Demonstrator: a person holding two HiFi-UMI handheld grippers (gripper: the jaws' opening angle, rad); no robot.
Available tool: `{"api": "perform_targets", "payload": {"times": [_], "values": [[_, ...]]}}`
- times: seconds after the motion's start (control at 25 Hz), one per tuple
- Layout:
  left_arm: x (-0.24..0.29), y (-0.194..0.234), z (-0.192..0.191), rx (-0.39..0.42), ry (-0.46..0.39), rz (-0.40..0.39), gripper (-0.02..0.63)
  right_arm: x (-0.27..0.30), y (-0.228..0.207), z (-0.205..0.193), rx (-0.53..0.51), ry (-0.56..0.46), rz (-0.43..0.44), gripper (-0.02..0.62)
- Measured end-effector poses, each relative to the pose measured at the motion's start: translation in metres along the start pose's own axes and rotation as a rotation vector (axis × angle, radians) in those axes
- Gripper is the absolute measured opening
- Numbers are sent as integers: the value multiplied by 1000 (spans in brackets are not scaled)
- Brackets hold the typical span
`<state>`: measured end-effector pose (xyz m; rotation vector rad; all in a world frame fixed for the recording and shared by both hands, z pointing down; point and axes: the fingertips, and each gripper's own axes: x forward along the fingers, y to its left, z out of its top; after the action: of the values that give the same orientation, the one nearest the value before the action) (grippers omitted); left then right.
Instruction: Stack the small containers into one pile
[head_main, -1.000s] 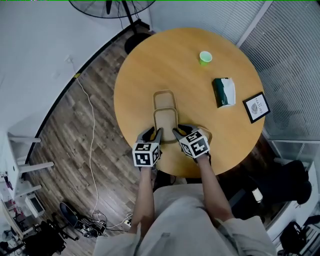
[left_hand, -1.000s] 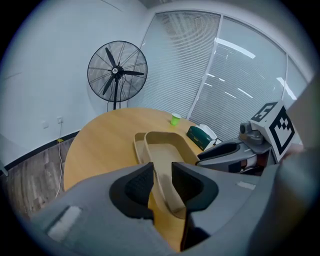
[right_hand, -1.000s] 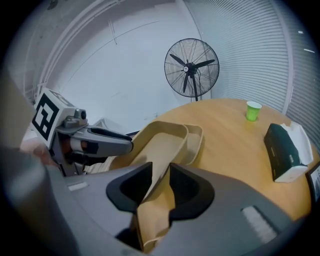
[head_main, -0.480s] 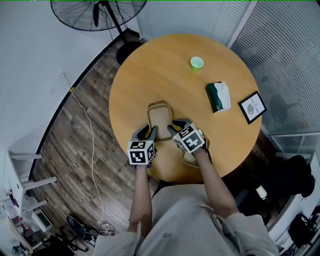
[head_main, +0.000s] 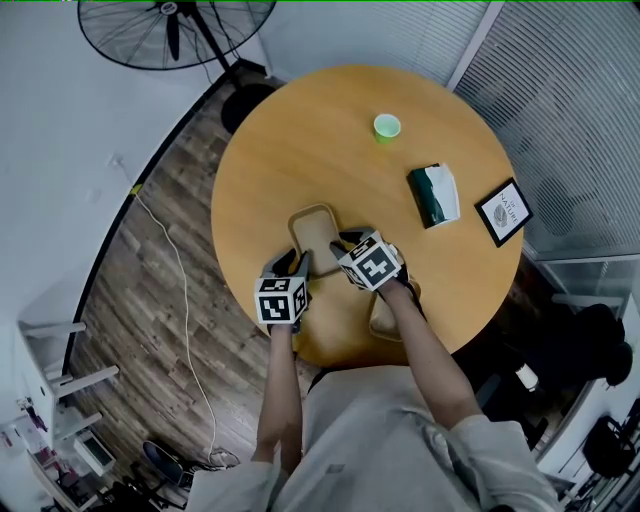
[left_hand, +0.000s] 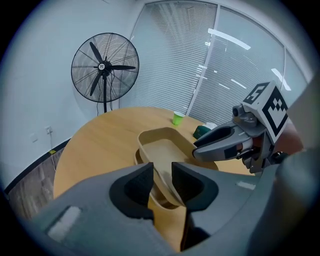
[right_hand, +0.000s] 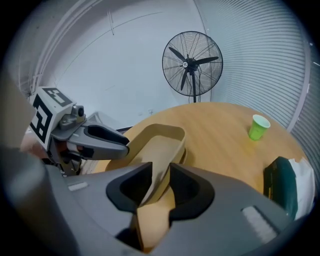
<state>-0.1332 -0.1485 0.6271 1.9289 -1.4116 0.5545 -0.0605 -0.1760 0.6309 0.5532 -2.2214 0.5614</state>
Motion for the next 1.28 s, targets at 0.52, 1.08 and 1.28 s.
{"api": "perform_targets", "payload": {"times": [0.52, 1.08, 1.28], "values": [[18, 9, -5, -8, 46, -9, 120, 18, -9, -11, 88, 65, 28, 110], [17, 6, -19, -32, 58, -12, 120, 15, -4, -21, 130, 101, 66, 131], [21, 6, -25, -41, 68, -16, 121, 18, -7, -25, 144, 106, 53, 148]]}}
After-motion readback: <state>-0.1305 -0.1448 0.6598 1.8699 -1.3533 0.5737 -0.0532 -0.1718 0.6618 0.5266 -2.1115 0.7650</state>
